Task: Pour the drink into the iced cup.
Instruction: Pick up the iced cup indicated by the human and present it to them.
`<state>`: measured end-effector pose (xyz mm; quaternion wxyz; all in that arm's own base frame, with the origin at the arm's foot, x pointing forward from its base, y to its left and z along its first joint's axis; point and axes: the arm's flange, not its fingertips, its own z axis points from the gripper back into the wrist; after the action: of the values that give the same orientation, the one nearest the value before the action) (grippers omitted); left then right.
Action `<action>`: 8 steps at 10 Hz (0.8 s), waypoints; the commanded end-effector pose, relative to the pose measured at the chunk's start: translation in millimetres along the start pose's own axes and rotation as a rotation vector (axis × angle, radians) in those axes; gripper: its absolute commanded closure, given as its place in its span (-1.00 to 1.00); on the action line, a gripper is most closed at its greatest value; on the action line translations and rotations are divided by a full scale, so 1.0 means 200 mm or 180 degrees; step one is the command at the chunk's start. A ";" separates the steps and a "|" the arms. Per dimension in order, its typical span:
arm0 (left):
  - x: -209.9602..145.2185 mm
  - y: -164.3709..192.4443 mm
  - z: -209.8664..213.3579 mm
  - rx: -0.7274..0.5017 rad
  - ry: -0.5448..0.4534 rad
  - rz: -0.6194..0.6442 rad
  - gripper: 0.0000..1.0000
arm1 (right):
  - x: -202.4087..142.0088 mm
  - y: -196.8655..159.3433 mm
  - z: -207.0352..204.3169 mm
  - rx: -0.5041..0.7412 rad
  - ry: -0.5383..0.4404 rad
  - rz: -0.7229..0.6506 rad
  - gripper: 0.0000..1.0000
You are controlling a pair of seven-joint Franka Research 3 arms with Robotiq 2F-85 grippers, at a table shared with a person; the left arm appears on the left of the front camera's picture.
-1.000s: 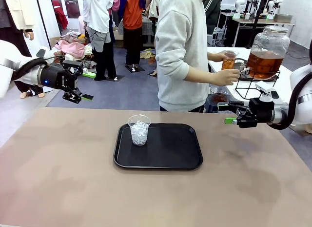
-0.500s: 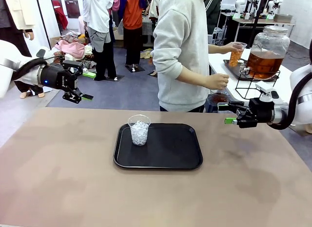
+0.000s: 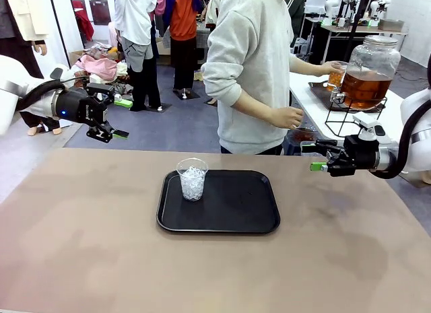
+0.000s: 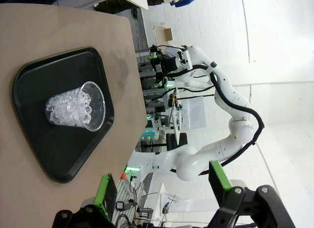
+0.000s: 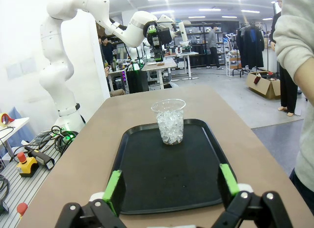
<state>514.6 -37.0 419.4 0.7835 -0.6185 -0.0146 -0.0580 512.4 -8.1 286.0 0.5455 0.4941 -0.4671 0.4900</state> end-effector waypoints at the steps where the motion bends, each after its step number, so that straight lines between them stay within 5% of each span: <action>1: -0.01 -0.01 0.00 -0.0027 -0.0022 -0.0004 -1.00 | 0.02 -0.01 0.00 -0.0012 0.0025 0.0014 -1.00; 8: -0.01 -0.01 0.00 -0.0027 -0.0022 -0.0004 -1.00 | 0.02 -0.01 0.00 -0.0012 0.0025 0.0014 -1.00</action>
<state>514.6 -37.0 419.4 0.7835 -0.6185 -0.0146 -0.0580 512.4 -8.1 286.0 0.5455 0.4941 -0.4671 0.4900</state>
